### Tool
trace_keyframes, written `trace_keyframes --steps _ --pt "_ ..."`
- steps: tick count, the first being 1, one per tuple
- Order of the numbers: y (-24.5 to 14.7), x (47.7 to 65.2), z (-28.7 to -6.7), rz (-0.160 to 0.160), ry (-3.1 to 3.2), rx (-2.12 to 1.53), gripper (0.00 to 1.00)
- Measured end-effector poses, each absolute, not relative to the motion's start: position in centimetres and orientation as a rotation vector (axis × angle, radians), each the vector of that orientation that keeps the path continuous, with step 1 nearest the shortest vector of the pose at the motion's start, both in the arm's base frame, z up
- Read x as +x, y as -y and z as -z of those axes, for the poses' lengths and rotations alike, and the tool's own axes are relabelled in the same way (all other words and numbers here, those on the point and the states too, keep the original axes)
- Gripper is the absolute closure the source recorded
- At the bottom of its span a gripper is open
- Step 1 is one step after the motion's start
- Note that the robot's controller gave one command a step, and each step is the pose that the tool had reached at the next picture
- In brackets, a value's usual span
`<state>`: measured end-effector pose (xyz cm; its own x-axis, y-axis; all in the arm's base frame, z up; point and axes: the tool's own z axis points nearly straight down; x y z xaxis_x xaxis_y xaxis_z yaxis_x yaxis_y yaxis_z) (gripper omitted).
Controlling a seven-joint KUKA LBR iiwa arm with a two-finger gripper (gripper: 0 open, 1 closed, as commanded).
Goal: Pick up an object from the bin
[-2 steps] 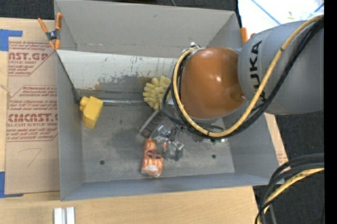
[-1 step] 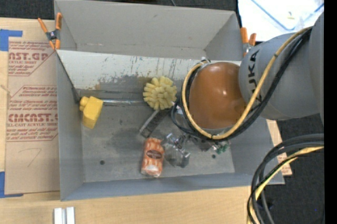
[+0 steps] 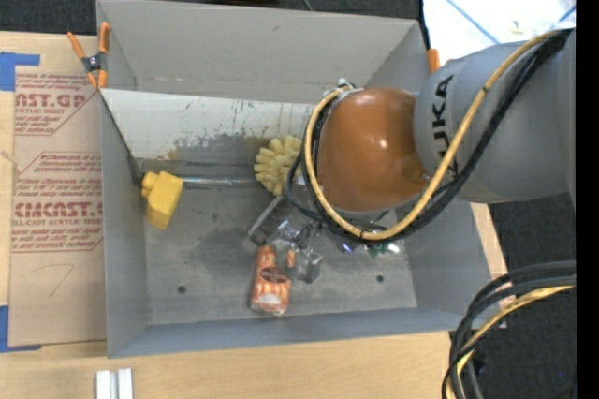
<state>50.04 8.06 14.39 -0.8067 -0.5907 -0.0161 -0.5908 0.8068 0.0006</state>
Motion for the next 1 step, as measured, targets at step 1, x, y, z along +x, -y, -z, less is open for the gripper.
trace_keyframes --steps 1 --pt "-7.34 49.81 -14.70 -0.010 -2.978 -0.976 1.00"
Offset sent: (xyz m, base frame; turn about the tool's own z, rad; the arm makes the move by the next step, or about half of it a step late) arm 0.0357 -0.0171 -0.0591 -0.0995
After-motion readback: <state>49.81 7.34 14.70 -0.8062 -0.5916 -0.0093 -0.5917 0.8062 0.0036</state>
